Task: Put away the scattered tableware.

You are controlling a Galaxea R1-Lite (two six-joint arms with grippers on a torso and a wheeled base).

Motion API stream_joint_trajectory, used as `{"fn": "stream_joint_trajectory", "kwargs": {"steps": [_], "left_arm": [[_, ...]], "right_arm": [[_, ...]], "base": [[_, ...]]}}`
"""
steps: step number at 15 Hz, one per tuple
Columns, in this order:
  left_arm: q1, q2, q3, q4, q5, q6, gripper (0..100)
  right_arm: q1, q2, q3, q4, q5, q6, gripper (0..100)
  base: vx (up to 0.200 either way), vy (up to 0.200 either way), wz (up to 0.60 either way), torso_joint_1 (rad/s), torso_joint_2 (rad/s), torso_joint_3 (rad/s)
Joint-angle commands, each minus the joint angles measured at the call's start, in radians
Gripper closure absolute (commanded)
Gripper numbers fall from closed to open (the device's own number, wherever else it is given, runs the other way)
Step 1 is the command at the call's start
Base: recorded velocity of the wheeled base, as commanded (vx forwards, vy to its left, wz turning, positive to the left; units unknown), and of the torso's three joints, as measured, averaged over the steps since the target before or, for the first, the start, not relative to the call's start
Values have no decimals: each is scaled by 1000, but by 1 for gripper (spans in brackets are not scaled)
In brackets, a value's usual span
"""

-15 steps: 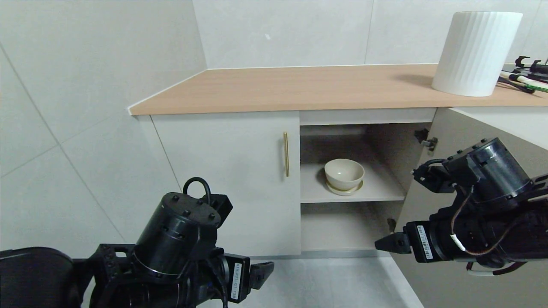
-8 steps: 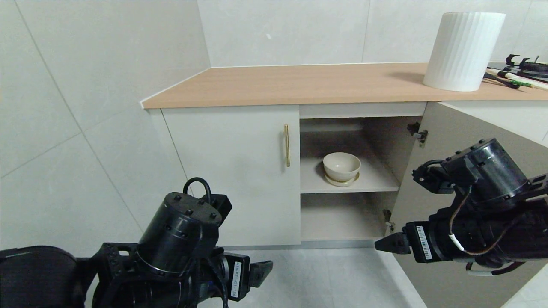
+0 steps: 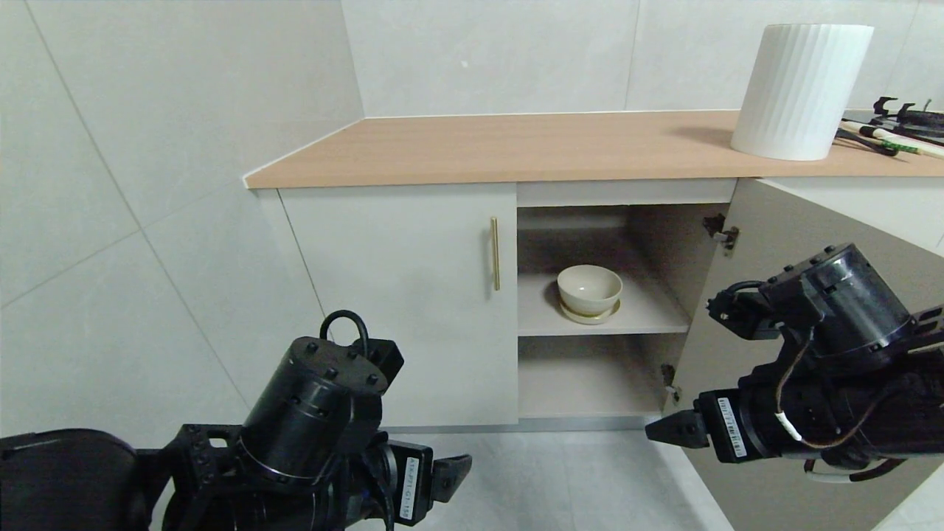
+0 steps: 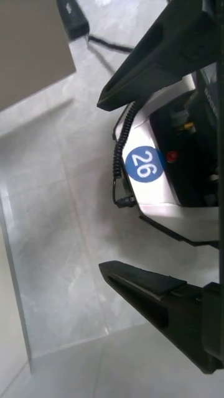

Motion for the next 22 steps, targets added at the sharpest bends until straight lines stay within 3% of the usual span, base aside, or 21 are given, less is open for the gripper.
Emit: {"fn": "stream_joint_trajectory", "kwargs": {"steps": [1, 3, 9, 14, 18, 22], "left_arm": [[0, 10, 2, -1, 1, 1, 0], [0, 12, 2, -1, 1, 1, 0], [0, 10, 0, 0, 1, -1, 0], [0, 12, -1, -1, 1, -1, 0], [0, 13, -1, -1, 1, -1, 0], [0, 13, 0, -1, 1, -1, 0]], "right_arm": [[1, -16, 12, 1, -1, -19, 0], [18, -40, 38, 17, -1, -65, 0], [161, -167, 31, 287, 9, -154, 0], [219, -344, -80, 639, -27, -235, 0], [179, -384, -92, 673, -188, -237, 0], [49, -397, -98, 676, -275, -243, 0]], "base": [[0, -200, 0, 2, 2, -2], [0, -200, 0, 15, 0, 0], [0, -200, 0, 2, 1, 2], [0, -80, 0, 2, 2, 3], [0, 0, 0, 0, 0, 0], [0, 0, 0, 0, 0, 0]]}}
